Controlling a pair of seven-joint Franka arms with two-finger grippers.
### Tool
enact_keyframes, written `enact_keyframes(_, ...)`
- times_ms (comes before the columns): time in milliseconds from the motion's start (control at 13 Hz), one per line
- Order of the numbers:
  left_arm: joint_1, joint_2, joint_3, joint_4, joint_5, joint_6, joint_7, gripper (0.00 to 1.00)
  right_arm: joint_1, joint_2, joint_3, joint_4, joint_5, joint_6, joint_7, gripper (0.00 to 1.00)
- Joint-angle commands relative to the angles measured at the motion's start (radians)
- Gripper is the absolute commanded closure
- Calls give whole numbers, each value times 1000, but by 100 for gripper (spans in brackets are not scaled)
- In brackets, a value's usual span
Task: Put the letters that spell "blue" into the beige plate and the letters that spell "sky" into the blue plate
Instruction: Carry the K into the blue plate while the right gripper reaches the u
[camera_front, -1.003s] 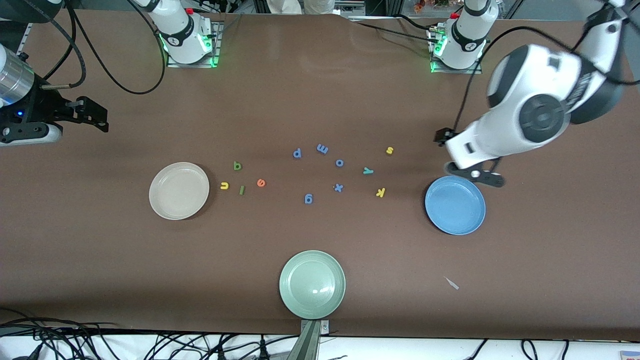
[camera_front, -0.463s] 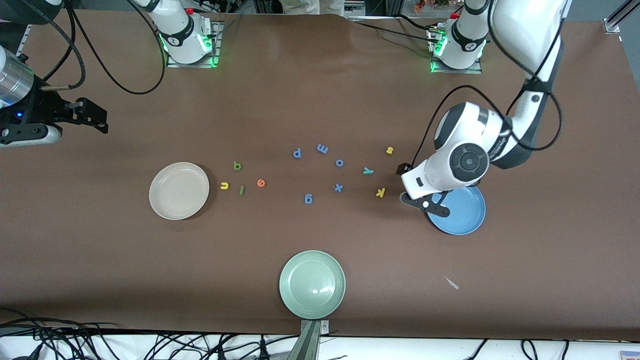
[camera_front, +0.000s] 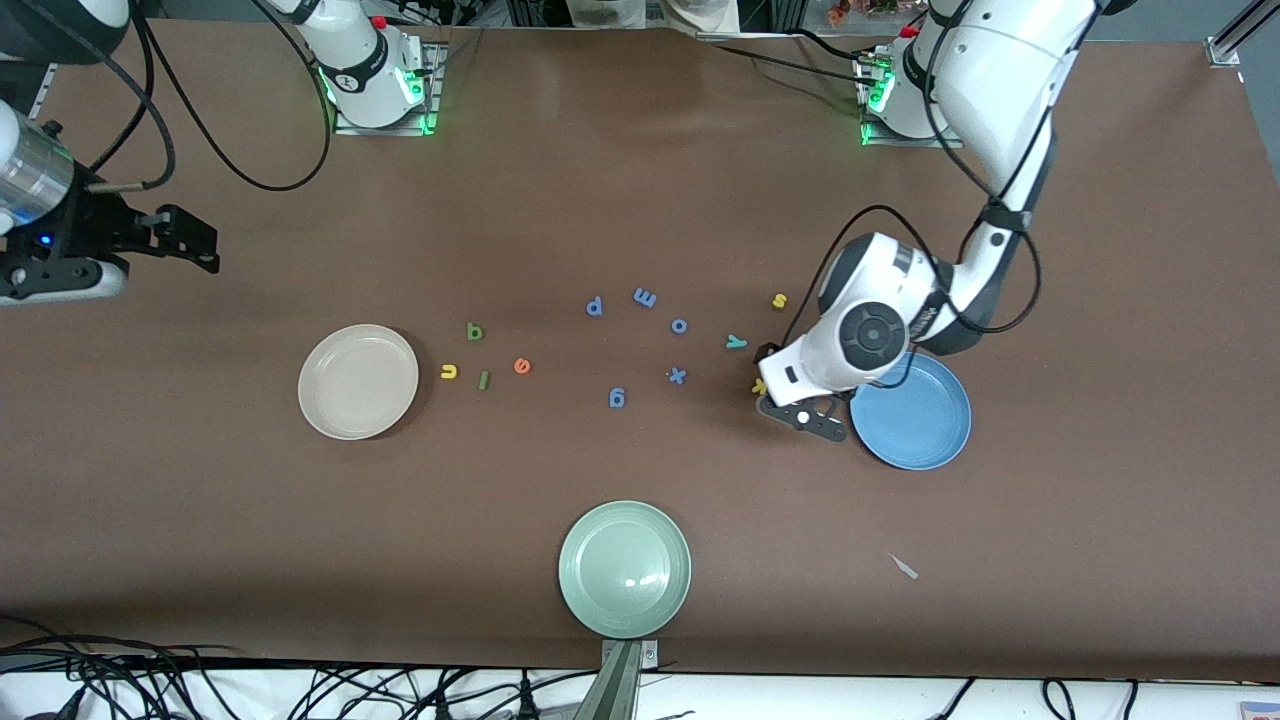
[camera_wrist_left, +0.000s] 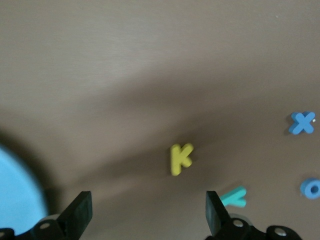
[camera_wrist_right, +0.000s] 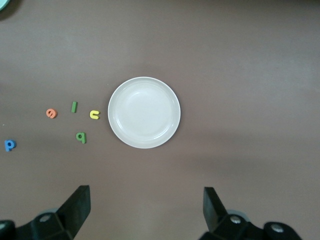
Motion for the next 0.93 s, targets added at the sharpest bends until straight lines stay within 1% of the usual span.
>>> enact_keyframes(0, -30, 26, 8, -7, 8, 46, -54, 0, -8, 36, 3, 10, 32, 11, -2, 0)
enact_keyframes(77, -44, 29, 8, -18, 8, 47, -104, 0, -6, 36, 9, 7, 32, 3, -3, 0)
enact_keyframes(154, -63, 39, 8, -27, 9, 61, -141, 4, 11, 40, 12, 9, 31, 2, 11, 0)
enact_keyframes(231, -76, 46, 10, -28, 9, 81, -152, 13, 40, 58, 12, 9, 34, 14, 14, 0)
enact_keyframes(309, -77, 55, 10, -27, 9, 93, -151, 15, 67, 93, 12, 12, 40, 29, 23, 0)
enact_keyframes(463, -79, 57, 11, -12, 29, 104, -148, 23, 109, 149, 12, 12, 74, 78, 130, 0)
enact_keyframes(540, -71, 57, 11, -22, 70, 119, -149, 30, 133, 175, 12, 12, 75, 100, 149, 0)
enact_keyframes(617, -62, 68, 10, -25, 89, 132, -149, 30, 153, 202, 12, 12, 77, 130, 151, 0)
enact_keyframes(772, -64, 75, 10, -25, 89, 155, -151, 39, 204, 262, 12, 9, 75, 199, 207, 0)
enact_keyframes(849, -62, 75, 10, -25, 89, 155, -151, 52, 236, 287, 11, 9, 74, 221, 252, 0)
